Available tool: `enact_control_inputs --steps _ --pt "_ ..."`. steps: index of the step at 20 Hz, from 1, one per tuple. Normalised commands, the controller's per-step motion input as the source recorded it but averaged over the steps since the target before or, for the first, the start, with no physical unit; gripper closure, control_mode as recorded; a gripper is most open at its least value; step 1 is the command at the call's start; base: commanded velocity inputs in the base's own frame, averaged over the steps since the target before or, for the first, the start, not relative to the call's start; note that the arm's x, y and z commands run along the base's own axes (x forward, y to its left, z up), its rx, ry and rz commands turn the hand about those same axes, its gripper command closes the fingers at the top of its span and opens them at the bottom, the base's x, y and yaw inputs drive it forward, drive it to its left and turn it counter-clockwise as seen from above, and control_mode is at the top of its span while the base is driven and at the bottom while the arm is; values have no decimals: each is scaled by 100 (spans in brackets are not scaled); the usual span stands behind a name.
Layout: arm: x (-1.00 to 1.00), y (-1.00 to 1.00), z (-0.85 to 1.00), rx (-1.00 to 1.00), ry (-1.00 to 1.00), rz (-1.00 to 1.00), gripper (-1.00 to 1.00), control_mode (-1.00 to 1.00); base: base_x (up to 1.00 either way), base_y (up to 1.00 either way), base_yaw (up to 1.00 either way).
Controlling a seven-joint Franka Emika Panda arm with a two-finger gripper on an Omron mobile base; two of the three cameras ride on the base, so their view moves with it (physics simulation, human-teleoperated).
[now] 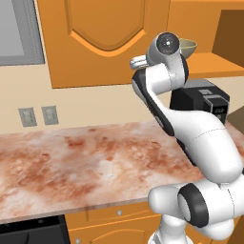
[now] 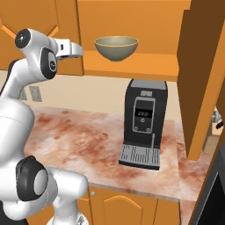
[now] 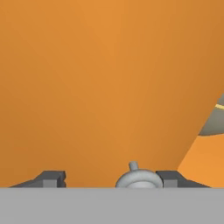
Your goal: Move the bowls from the cabinet to the plates on the dining table.
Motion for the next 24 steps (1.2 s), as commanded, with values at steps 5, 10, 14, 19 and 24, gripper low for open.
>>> enact_control_inputs --steps 5,10,14,19,24 --pt "33 0 0 7 -7 0 100 -100 0 0 0" --pt "32 1 8 6 -6 0 100 -100 0 0 0" --pt "22 0 22 4 0 0 100 -100 0 0 0" --pt "3 0 34 2 2 0 100 -100 0 0 0" --pt "-3 9 29 0 4 0 100 -100 0 0 0"
